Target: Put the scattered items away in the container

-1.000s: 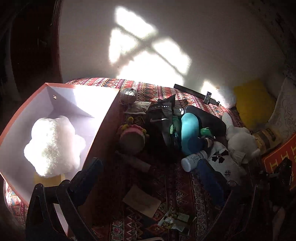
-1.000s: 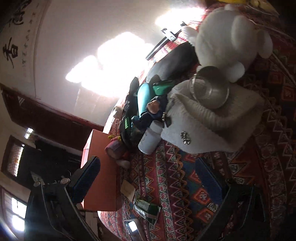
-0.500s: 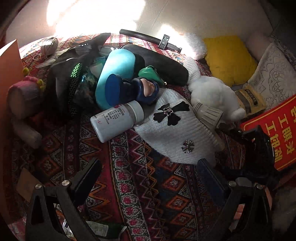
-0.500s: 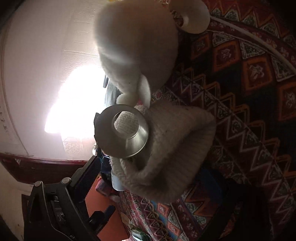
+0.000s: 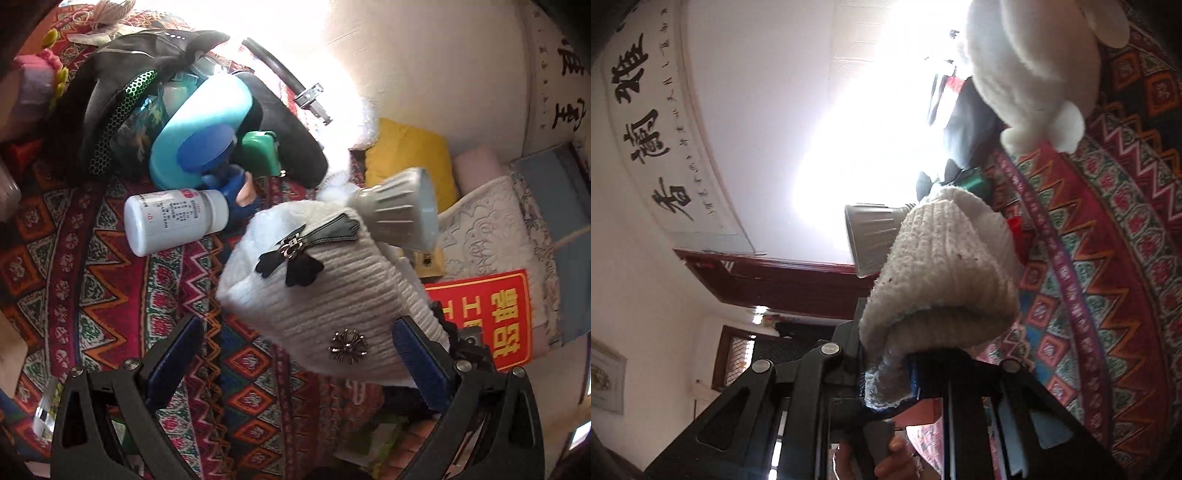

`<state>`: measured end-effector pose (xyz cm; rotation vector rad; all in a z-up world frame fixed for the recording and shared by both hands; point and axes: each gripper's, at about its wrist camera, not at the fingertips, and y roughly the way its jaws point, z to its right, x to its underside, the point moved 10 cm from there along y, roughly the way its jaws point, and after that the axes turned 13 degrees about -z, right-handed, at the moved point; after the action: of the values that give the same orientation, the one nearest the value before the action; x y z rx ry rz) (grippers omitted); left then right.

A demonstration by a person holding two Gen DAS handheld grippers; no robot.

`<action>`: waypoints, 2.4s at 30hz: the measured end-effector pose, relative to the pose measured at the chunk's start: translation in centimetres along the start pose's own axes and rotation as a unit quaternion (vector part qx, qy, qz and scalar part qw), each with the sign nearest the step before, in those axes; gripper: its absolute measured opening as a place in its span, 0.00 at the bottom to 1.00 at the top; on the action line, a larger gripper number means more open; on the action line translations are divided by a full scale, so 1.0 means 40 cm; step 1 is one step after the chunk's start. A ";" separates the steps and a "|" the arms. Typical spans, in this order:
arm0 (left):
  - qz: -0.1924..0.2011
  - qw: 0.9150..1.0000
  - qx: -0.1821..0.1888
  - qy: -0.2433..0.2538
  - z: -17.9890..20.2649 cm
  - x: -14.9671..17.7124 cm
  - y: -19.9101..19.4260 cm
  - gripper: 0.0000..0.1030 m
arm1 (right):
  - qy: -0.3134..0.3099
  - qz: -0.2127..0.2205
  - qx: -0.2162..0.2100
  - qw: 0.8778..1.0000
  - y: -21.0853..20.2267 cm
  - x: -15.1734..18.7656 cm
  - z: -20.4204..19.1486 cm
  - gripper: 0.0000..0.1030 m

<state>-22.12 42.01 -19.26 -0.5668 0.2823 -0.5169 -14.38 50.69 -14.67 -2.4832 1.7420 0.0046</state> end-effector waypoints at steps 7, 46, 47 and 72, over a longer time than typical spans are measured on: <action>0.021 0.995 0.100 0.016 0.081 0.024 -0.113 1.00 | 0.008 -0.047 -0.104 0.993 0.051 0.069 -0.103 0.16; 0.264 0.911 -0.317 0.013 -0.231 -0.038 -0.804 1.00 | -0.202 0.031 0.274 0.940 0.180 0.079 -0.186 0.99; 0.248 0.913 -0.322 0.028 -0.211 -0.046 -0.744 1.00 | -0.182 0.044 0.271 0.944 0.141 0.056 -0.168 0.99; 0.102 0.827 -0.525 0.177 -0.177 -0.226 -0.098 1.00 | 0.081 -0.064 0.171 0.980 0.316 -0.049 0.172 0.82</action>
<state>-33.93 40.96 -21.72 -1.4994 1.0030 -0.2096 -26.50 48.88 -22.48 -2.3855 1.4798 -0.4778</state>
